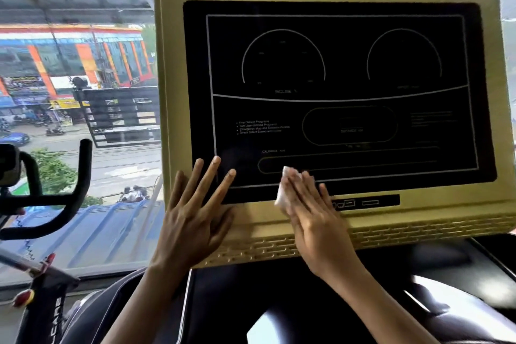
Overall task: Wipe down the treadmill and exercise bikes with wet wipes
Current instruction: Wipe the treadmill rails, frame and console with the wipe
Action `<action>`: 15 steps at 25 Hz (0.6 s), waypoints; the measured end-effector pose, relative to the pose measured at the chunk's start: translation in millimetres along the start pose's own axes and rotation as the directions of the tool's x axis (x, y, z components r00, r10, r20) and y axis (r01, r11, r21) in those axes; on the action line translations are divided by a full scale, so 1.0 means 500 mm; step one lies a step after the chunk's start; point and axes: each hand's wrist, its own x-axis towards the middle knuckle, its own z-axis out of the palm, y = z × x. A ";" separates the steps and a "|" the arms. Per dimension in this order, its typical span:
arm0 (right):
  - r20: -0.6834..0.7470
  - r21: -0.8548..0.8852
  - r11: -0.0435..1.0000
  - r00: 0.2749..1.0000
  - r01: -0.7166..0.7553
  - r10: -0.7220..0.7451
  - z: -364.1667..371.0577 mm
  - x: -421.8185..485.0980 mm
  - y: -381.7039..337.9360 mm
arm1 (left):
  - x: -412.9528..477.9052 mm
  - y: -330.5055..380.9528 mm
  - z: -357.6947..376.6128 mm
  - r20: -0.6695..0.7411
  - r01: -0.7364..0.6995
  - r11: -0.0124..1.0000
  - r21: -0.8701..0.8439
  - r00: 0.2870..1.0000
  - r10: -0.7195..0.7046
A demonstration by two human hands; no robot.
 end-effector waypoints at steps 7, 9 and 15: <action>0.106 0.011 0.962 0.956 0.274 -0.274 0.055 0.073 -0.099 | -0.072 -0.026 -0.026 0.015 0.024 0.999 0.021 1.000 -0.025; 0.151 -0.046 0.927 0.920 0.373 -0.363 0.039 0.067 -0.076 | -0.101 -0.039 -0.032 0.007 0.049 0.999 0.023 0.999 -0.049; -0.024 0.091 0.980 0.984 0.176 -0.174 0.080 0.145 -0.153 | -0.153 -0.066 -0.044 -0.018 0.171 0.984 0.052 0.985 -0.171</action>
